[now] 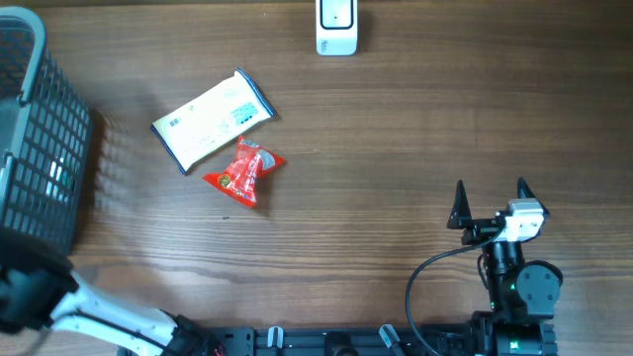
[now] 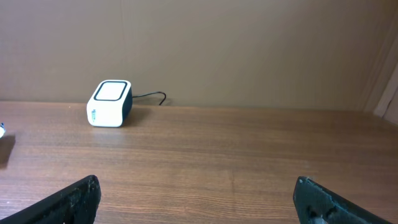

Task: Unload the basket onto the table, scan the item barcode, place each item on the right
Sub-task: 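Grasp the small orange box in the basket with the left gripper, then lift the orange box out and drop it on the table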

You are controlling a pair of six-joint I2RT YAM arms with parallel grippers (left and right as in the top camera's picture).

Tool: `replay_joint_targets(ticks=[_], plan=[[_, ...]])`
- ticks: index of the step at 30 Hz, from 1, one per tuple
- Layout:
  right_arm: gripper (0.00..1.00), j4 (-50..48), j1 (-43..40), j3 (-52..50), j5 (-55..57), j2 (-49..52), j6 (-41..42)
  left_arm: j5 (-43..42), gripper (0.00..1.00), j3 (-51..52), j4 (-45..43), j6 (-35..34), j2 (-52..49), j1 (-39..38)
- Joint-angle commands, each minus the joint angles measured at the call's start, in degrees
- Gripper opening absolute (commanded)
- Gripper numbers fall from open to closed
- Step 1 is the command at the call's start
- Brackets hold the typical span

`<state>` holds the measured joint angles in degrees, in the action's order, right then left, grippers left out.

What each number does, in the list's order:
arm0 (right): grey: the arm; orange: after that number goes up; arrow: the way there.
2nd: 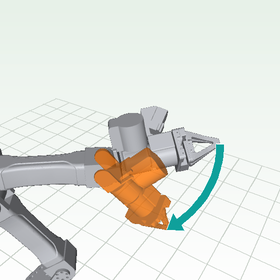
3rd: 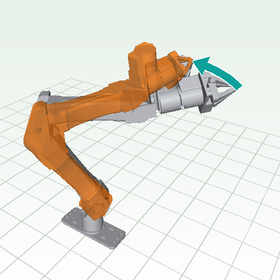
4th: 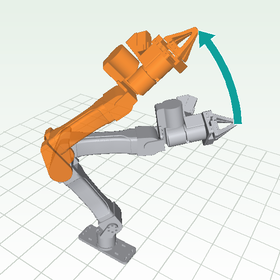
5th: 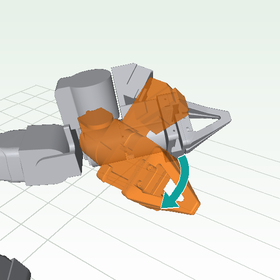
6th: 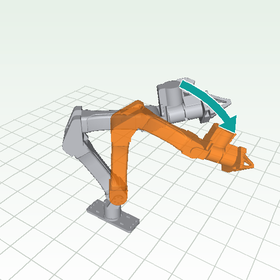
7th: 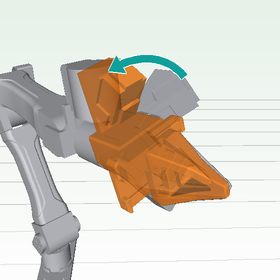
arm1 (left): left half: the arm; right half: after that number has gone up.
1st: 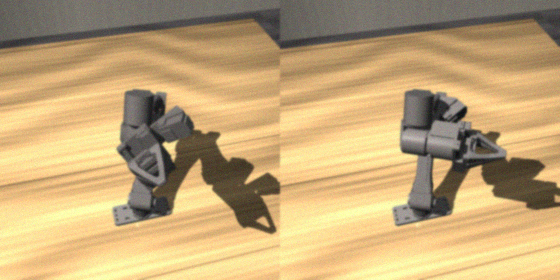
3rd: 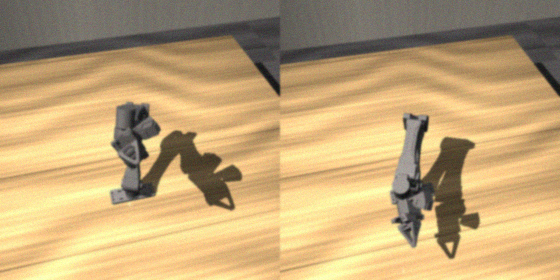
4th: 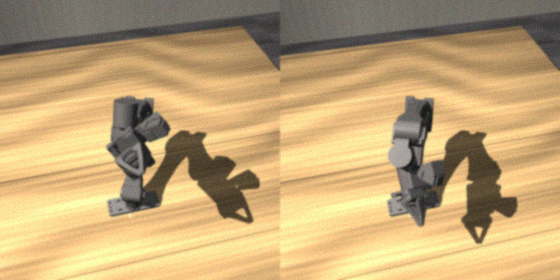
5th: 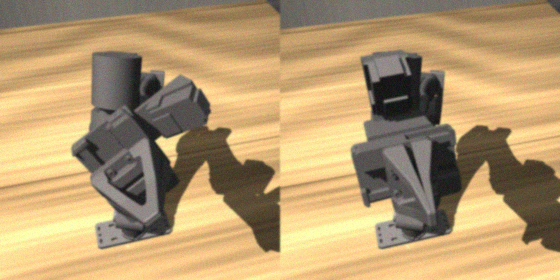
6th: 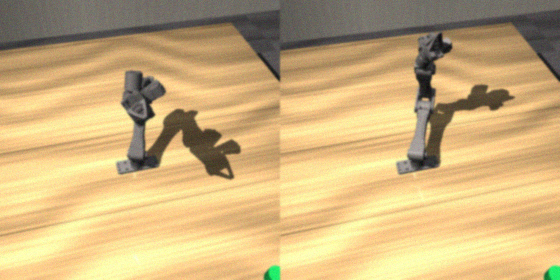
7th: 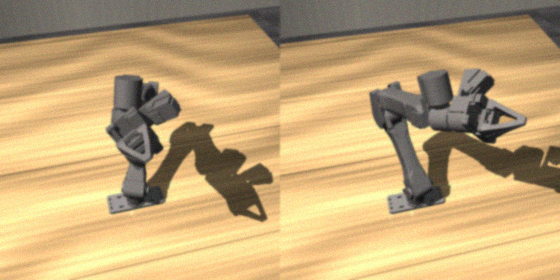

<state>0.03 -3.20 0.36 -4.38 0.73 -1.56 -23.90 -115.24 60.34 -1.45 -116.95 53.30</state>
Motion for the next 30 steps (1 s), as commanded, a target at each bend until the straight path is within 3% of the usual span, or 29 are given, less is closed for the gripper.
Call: replay_joint_targets(ticks=[1, 7, 11, 15, 20, 26, 28, 29, 30], plan=[[1.0, -0.11, -0.24, -0.07, 0.74, -0.46, 0.44, -2.82, 0.04, -2.4, -0.39, -6.05, 11.52, -0.33], [1.0, -0.11, -0.24, -0.07, 0.74, -0.46, 0.44, -26.82, 0.04, -2.4, 3.48, -9.73, 17.07, -3.87], [1.0, -0.11, -0.24, -0.07, 0.74, -0.46, 0.44, -28.52, 0.04, -2.36, 11.61, -8.02, 17.84, -11.15], [1.0, -0.11, -0.24, -0.07, 0.74, -0.46, 0.44, -11.63, 0.04, -0.61, 18.29, -7.56, 17.55, -21.86], [1.0, -0.11, -0.24, -0.07, 0.74, -0.46, 0.46, 12.26, 0.04, 5.05, 18.75, -8.26, 17.44, -34.62], [1.0, -0.11, -0.24, -0.07, 0.74, -0.46, 0.44, 22.27, 0.04, 17.09, 12.04, -12.79, 16.37, -44.3], [1.0, -0.11, -0.24, -0.07, 0.74, -0.46, 0.44, 22.27, 0.19, 21.81, 8.11, -12.76, 16.31, -45.79], [1.0, -0.11, -0.24, -0.07, 0.74, -0.46, 0.46, 22.27, 0.39, 23.45, 6.64, -12.76, 16.31, -46.12], [1.0, -0.11, -0.24, -0.07, 0.74, -0.46, 0.46, 22.29, 0.8, 24.48, 5.73, -12.76, 16.31, -46.29]])
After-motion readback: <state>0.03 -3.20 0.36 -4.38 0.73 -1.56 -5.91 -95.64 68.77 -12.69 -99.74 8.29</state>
